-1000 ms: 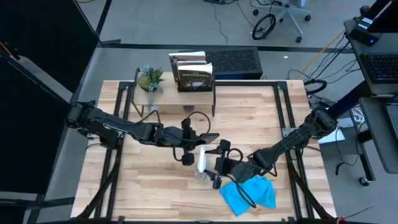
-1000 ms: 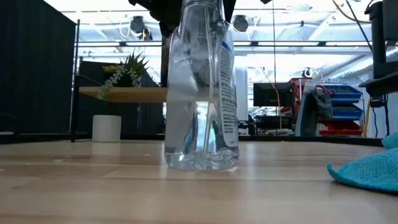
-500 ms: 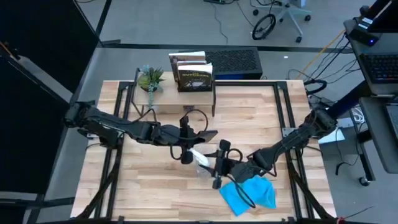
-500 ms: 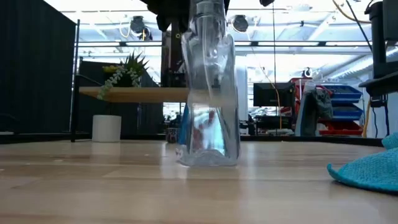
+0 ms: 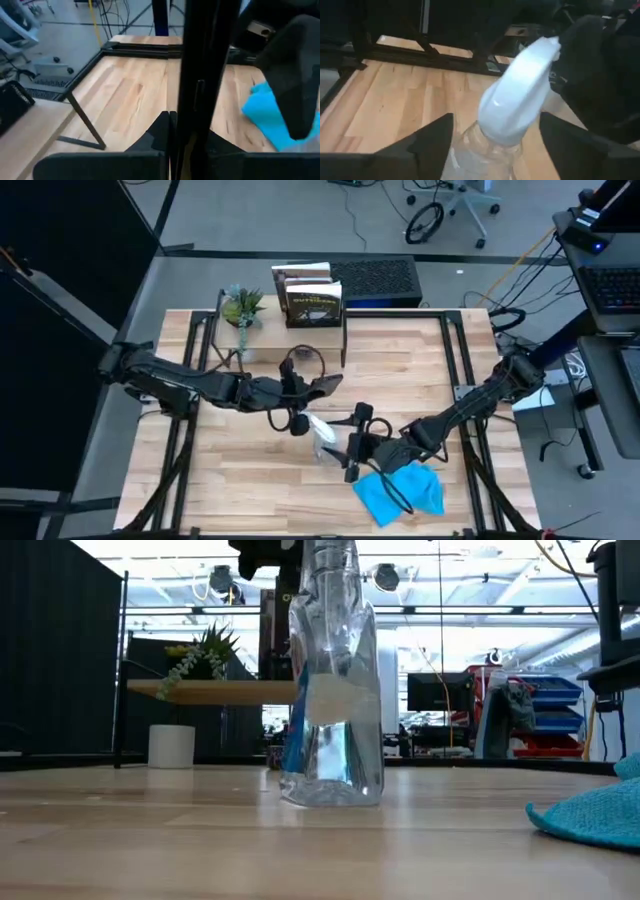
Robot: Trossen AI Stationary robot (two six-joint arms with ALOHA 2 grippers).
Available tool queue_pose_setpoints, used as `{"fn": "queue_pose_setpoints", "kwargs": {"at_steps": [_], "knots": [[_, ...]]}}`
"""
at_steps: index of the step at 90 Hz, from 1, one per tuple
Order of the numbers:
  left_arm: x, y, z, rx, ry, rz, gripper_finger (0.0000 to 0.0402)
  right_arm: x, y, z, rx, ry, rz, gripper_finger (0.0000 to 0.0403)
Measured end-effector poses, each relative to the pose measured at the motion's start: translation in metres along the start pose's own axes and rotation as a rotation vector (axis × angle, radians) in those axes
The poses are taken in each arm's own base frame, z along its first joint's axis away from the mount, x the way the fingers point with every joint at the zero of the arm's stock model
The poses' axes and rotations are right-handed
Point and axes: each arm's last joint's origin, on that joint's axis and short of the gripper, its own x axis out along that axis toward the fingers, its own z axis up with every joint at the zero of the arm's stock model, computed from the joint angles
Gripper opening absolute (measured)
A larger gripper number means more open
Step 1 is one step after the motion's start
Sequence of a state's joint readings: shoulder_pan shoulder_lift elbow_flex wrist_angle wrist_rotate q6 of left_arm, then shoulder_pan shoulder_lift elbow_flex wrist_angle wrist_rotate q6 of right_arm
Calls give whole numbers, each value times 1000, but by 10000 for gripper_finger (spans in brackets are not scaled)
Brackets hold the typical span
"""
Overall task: Apply microfiber cloth
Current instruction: Spray the back of the black cellphone using the transparent spray bottle
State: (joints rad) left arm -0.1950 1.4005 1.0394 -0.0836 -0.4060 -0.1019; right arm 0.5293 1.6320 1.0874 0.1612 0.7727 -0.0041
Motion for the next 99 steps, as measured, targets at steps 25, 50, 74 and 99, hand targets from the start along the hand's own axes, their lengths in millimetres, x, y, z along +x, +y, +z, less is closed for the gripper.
{"fn": "queue_pose_setpoints", "kwargs": {"at_steps": [25,50,74,99], "knots": [[-42,3,3,-51,60,71,8,-4,-4,-4,-29,52,-12,309],[-66,-16,-8,-170,121,55,7,1,-8,-4,-15,59,22,309],[-73,-43,-19,-176,155,-20,6,4,-11,-4,-4,64,15,309],[-91,-49,-15,-185,106,-37,6,4,-11,-5,-3,71,15,309]]}}
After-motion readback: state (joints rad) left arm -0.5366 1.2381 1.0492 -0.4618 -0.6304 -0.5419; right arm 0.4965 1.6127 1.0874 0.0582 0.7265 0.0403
